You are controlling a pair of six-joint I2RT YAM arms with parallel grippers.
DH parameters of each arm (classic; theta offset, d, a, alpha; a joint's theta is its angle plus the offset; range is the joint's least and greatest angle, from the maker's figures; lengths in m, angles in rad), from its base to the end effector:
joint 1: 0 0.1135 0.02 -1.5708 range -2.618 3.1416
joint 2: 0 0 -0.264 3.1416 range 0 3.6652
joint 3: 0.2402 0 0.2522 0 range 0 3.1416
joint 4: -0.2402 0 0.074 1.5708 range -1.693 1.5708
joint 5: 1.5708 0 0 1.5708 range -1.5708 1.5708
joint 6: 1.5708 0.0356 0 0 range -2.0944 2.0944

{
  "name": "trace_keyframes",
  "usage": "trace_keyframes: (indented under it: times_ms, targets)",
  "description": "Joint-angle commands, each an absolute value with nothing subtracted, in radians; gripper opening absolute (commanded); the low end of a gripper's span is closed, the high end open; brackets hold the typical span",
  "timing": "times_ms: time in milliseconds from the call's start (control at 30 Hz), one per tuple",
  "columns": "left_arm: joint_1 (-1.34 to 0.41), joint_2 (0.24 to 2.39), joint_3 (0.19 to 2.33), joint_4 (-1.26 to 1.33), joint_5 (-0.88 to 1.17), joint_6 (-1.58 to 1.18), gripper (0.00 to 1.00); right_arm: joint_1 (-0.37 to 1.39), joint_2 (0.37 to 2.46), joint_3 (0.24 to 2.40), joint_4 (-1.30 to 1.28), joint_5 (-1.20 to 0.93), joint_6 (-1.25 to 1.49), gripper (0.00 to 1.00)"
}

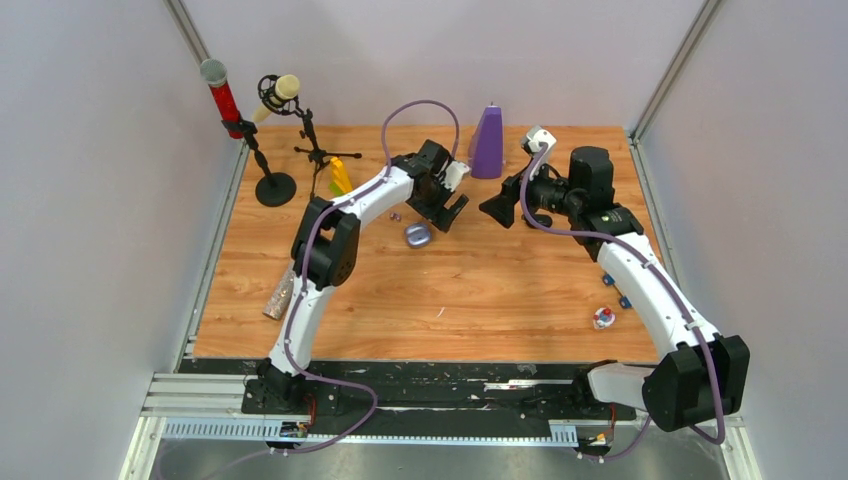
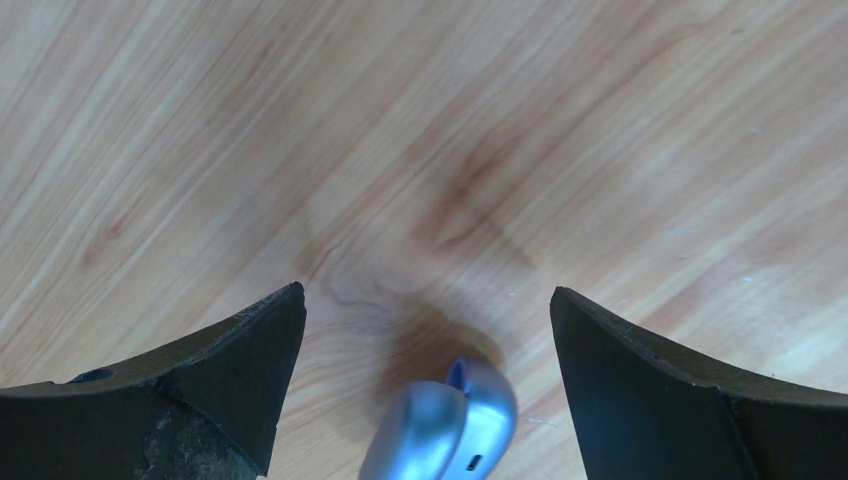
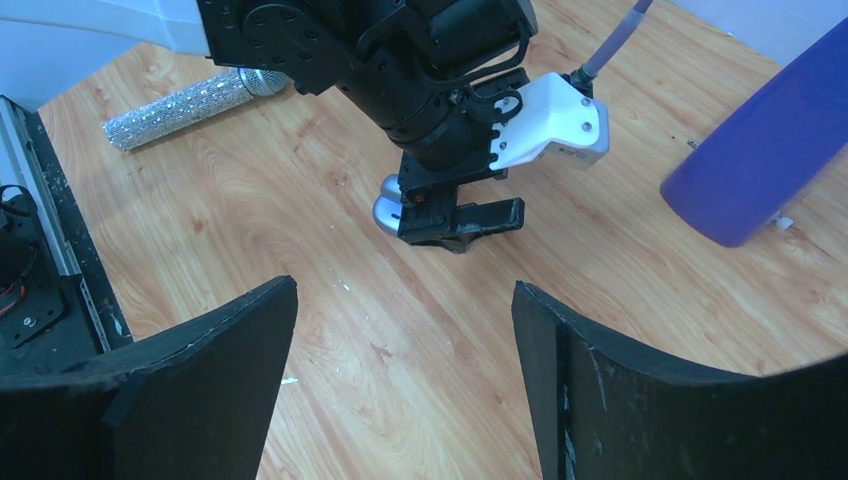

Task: Insert the wireless bluetooth earbuds into the charging case
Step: Move the charging case to the center of the board.

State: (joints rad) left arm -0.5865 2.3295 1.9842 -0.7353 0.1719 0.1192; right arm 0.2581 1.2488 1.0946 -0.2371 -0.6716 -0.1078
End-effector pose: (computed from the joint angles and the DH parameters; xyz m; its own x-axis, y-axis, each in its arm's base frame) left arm 0.4162 -0.2839 0.1824 -0.6568 0.5771 -0.4854 0.6954 0.7125 -0.0939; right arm 0.2669 0.0934 0.3467 -0.2853 -0.1624 -0.9446 -0.7912 0.5961 0.1365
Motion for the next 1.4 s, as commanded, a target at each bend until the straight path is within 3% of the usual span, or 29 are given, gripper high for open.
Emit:
trace_keyframes:
  times_ms: [0,433,733,900,1133,1367]
  targets:
    - [-0.585,2.307,1.968,-0.737,0.105,0.093,1.00,0.252,1.229,1.094,-0.198,-0.699,-0.117,0.80]
    - [-0.600,2.192,1.822,-0.855,0.217,0.114,0.88,0.252,1.257,1.102,-0.196,-0.686,-0.114,0.80]
    - [-0.626,2.036,1.652,-0.897,0.284,0.207,0.85,0.252,1.277,1.117,-0.199,-0.686,-0.092,0.80]
    - [-0.646,1.978,1.603,-0.921,0.318,0.237,0.87,0.252,1.264,1.114,-0.200,-0.691,-0.087,0.80]
    - [-0.641,1.922,1.645,-0.831,0.244,0.221,1.00,0.252,1.262,1.109,-0.200,-0.701,-0.087,0.80]
    - [-0.564,1.935,1.741,-0.766,0.126,0.162,1.00,0.253,1.245,1.101,-0.201,-0.696,-0.101,0.80]
